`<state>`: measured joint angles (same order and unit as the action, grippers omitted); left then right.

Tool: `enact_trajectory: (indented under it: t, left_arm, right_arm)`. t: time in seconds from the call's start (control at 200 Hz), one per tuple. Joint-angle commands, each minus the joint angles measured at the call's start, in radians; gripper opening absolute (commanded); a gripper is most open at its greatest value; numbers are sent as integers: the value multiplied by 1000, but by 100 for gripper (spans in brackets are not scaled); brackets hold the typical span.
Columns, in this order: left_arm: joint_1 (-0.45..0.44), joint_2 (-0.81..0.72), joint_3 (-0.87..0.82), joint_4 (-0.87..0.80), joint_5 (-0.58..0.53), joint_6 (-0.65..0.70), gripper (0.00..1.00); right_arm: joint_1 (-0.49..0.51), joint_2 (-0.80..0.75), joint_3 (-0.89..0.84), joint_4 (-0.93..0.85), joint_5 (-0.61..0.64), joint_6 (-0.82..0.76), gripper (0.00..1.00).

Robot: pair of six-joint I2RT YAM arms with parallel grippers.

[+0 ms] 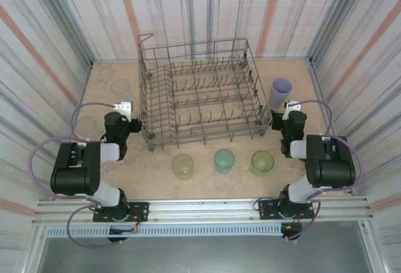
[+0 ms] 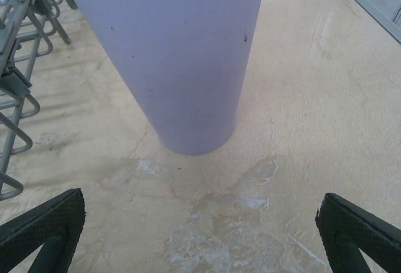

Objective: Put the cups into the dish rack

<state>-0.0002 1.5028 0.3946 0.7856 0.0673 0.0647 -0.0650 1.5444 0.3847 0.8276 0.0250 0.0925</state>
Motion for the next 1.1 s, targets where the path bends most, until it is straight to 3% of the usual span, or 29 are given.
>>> enact_trajectory:
  t: [0.0,0.847,1.092]
  left_arm:
    - [-8,8,18,-2,10,14,99]
    - [4,5,17,0,37,6,99]
    - [-2,-31,42,-71,-26,-8,99]
  right_arm:
    - [20,1,14,-1,-36,-9,99]
    - [12,-1,13,-2,-54,-2,99]
    - [12,-38,17,-36,29,33,99]
